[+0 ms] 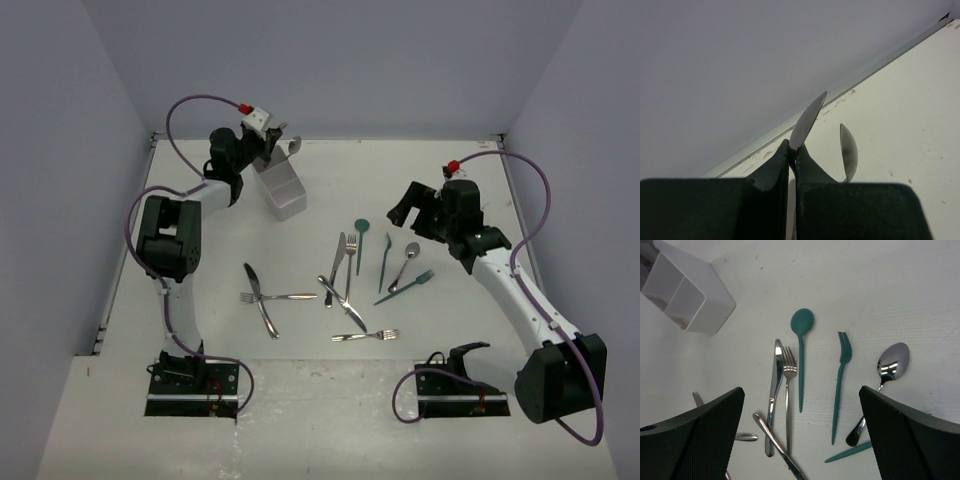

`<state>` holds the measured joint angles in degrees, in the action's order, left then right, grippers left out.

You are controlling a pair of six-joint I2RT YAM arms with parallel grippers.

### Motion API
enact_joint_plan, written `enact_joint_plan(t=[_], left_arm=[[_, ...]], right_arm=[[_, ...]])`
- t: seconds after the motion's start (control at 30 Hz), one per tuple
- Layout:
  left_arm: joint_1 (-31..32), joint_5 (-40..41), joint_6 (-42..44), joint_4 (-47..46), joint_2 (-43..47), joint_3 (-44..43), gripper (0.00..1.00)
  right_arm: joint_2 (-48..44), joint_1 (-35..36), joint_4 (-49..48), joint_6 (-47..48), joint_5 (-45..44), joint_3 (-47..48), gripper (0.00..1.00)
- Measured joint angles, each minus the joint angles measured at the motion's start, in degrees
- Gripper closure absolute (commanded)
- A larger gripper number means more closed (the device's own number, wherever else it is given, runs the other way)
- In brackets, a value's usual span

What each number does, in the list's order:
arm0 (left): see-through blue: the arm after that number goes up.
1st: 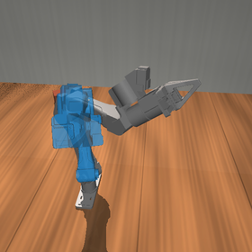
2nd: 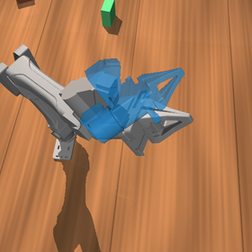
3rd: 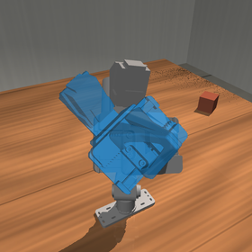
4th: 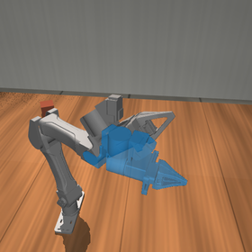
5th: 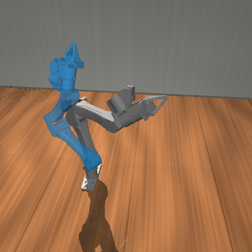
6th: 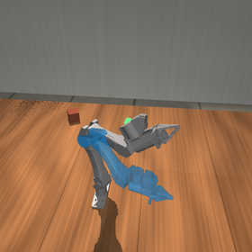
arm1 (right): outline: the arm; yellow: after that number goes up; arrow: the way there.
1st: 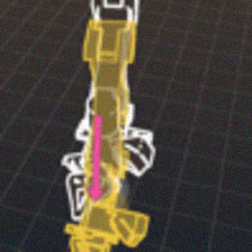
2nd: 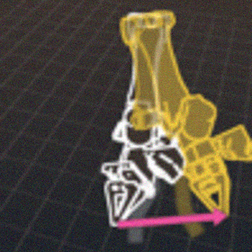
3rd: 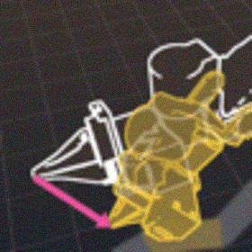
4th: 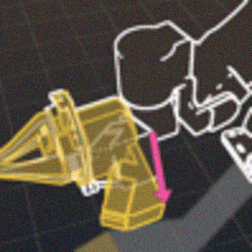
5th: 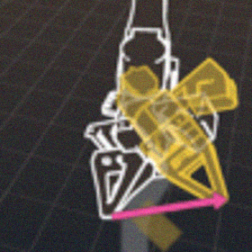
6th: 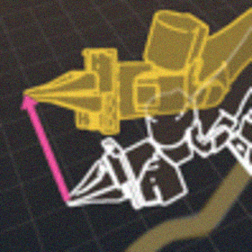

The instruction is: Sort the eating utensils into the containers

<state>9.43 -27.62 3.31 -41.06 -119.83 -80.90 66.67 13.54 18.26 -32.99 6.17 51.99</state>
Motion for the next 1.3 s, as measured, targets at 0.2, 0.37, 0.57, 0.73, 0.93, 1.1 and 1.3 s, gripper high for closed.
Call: enact_joint_plan(t=[0.2, 0.37, 0.57, 0.73, 0.93, 1.1, 1.3], left_arm=[[0.00, 2.19, 2.10, 0.74, -0.59, 0.00, 0.69], [0.00, 2.75, 2.14, 1.79, -0.59, 0.00, 0.50], [0.00, 2.38, 2.01, 4.52, -0.02, 0.20, 0.01], [0.00, 1.84, 0.72, 7.80, 4.76, 1.22, 0.00], [0.00, 7.56, -5.22, 12.02, 15.54, 1.25, 0.00], [0.00, 13.44, -13.25, 13.94, 24.87, 4.24, 0.00], [0.02, 16.68, -18.38, 18.12, 28.35, 8.85, 0.00]], right_arm=[[0.13, 0.00, 4.76, -4.66, -6.62, -2.62, 0.01], [4.44, 0.52, 7.06, -6.64, -9.05, -2.71, 0.01], [11.69, 2.58, 9.31, -9.62, -11.96, -2.27, 0.04], [17.84, 3.67, 11.69, -12.63, -14.60, 0.02, 0.19], [24.13, 4.55, 12.11, -15.06, -16.87, 1.68, 0.31], [29.29, 6.14, 13.27, -16.63, -18.12, 3.76, 0.55], [30.86, 8.17, 15.58, -18.32, -20.44, 6.12, 0.92]])
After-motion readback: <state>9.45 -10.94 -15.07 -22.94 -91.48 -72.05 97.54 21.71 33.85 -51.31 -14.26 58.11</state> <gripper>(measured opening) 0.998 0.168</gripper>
